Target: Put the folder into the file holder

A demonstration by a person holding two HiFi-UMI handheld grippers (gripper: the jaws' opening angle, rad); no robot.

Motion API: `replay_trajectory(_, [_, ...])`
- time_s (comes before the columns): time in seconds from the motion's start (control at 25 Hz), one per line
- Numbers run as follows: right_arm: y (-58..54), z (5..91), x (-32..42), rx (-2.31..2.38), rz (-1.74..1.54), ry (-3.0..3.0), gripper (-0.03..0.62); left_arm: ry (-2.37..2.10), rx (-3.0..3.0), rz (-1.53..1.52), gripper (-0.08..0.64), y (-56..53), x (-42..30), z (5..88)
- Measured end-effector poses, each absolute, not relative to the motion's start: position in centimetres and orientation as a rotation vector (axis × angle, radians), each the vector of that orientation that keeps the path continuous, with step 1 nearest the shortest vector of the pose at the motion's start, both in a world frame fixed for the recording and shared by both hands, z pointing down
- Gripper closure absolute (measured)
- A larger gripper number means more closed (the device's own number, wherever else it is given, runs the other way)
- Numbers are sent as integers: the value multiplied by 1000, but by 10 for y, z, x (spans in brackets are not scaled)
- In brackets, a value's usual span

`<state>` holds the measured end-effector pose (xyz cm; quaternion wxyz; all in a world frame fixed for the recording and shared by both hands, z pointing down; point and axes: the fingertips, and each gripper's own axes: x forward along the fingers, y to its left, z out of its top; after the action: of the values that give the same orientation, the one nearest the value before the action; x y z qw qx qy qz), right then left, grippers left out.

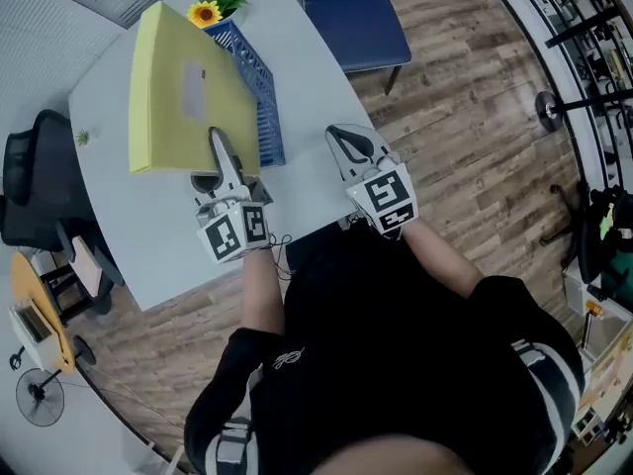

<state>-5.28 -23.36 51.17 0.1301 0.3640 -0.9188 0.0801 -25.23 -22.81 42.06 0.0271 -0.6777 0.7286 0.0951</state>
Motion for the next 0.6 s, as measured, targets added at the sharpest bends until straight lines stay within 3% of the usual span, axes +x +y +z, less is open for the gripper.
replay_trajectory(0.6, [-238, 527, -56, 1047, 278, -2661, 588, 2247, -2082, 304, 396, -244, -248, 421])
